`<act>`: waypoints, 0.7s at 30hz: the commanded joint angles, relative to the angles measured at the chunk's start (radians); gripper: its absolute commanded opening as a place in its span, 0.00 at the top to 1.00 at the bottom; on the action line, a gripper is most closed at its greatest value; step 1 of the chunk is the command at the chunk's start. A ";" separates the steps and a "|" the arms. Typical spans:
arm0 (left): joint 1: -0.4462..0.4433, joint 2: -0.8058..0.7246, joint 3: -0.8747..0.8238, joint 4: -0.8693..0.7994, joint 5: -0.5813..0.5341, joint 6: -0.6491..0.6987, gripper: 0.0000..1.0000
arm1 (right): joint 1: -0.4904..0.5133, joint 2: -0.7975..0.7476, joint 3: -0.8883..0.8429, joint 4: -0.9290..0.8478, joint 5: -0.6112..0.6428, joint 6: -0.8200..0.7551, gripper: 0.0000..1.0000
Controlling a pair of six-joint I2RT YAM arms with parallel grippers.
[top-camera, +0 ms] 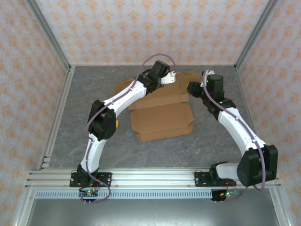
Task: Fold the paper box
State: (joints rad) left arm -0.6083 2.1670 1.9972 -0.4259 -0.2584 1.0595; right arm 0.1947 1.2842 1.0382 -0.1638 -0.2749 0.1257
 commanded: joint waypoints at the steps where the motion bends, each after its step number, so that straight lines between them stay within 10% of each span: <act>1: -0.030 -0.116 -0.093 0.169 -0.062 0.064 1.00 | -0.033 -0.005 0.079 -0.098 0.036 -0.042 0.52; 21: -0.105 -0.149 -0.482 0.718 -0.195 0.221 1.00 | -0.059 0.197 0.339 -0.307 -0.319 0.259 0.48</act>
State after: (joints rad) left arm -0.6975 2.0174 1.5414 0.1596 -0.4065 1.2488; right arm 0.1383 1.4815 1.3788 -0.4515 -0.5251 0.2710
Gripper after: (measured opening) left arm 0.061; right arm 0.515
